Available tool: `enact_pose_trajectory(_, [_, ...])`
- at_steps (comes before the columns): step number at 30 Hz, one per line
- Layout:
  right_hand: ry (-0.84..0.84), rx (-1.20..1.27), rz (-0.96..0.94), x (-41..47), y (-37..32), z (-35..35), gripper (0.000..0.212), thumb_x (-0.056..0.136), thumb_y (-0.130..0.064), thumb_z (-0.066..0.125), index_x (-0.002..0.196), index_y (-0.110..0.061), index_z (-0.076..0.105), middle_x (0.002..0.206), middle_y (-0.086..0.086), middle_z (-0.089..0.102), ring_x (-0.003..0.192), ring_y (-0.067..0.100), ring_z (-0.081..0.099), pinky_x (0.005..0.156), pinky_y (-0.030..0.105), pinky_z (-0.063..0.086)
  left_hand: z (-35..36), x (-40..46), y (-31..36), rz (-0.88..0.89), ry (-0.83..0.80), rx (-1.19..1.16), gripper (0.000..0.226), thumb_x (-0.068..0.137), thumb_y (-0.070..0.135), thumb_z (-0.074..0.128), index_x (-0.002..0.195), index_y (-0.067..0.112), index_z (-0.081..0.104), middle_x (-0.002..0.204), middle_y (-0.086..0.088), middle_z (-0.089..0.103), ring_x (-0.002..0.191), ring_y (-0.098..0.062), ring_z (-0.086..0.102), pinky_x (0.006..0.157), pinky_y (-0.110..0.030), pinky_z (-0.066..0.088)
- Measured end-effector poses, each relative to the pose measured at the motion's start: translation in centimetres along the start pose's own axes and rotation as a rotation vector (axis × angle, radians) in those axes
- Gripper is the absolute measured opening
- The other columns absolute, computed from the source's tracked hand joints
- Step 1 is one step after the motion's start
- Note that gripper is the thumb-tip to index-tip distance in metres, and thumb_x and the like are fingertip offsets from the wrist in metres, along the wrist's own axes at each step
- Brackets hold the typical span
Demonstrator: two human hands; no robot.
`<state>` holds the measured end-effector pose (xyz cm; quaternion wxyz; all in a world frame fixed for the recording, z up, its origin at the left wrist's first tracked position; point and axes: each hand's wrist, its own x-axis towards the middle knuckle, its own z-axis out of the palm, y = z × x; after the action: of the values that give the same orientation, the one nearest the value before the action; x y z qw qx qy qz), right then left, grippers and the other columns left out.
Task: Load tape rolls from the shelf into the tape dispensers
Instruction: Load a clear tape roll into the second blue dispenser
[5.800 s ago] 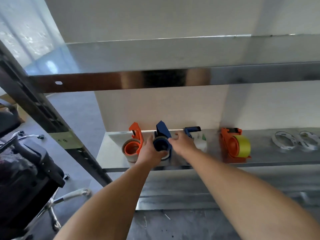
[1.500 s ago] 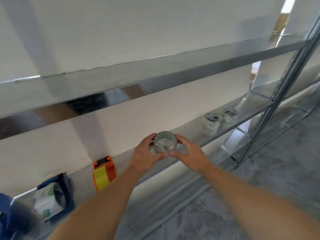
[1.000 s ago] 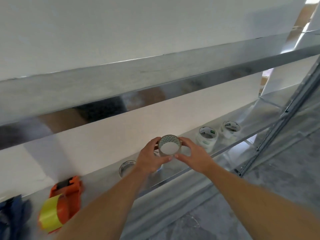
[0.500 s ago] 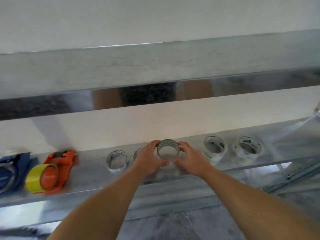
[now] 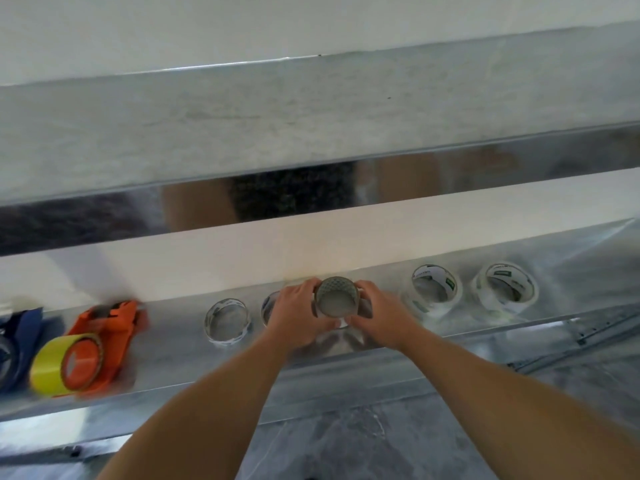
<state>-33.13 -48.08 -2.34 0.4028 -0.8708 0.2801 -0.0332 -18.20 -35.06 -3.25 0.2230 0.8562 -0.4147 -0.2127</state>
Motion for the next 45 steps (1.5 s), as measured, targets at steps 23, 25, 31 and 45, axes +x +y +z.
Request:
enact_pose_trajectory(23, [0.188, -0.178, 0.081, -2.2, -0.2, -2.2, 0.048, 0.095, -0.029, 0.054, 0.142, -0.021, 0.044, 0.143, 0.003, 0.049, 0.13, 0.022, 0.045, 0.109, 0.035, 0.034, -1.8, 0.3, 4.6, 0.11, 0.16, -0.14, 0.056, 0.093, 0.038, 0.063, 0.144, 0.029, 0.042, 0.142, 0.006, 0.048, 0.131, -0.018, 0.043, 0.108, -0.038, 0.039])
enact_pose_trajectory(25, [0.235, -0.182, 0.074, -2.6, 0.1, -2.9, 0.046, 0.096, -0.031, 0.053, 0.14, -0.02, 0.046, 0.142, 0.002, 0.05, 0.13, 0.022, 0.044, 0.109, 0.036, 0.035, -1.4, 0.7, 6.1, 0.113, 0.155, -0.146, 0.054, 0.094, 0.037, 0.062, 0.143, 0.028, 0.044, 0.142, 0.006, 0.049, 0.131, -0.019, 0.045, 0.108, -0.038, 0.04])
enact_pose_trajectory(31, [0.328, -0.239, 0.14, -3.5, 2.4, -6.2, 0.046, 0.093, -0.034, 0.056, 0.135, -0.016, 0.052, 0.138, 0.005, 0.054, 0.129, 0.025, 0.045, 0.106, 0.04, 0.039, 0.8, 0.4, 10.4, 0.147, 0.162, -0.204, 0.049, 0.095, 0.036, 0.059, 0.142, 0.029, 0.046, 0.14, 0.007, 0.049, 0.129, -0.016, 0.046, 0.107, -0.035, 0.04])
enact_pose_trajectory(45, [0.35, -0.131, 0.313, -2.9, 7.1, -7.9, 0.049, 0.092, -0.031, 0.058, 0.135, -0.015, 0.042, 0.142, 0.011, 0.037, 0.126, 0.034, 0.042, 0.102, 0.044, 0.042, 5.4, 2.5, 13.7, -0.102, 0.003, -0.248, 0.058, 0.094, 0.038, 0.059, 0.148, 0.025, 0.04, 0.144, 0.001, 0.051, 0.126, -0.018, 0.052, 0.108, -0.037, 0.04])
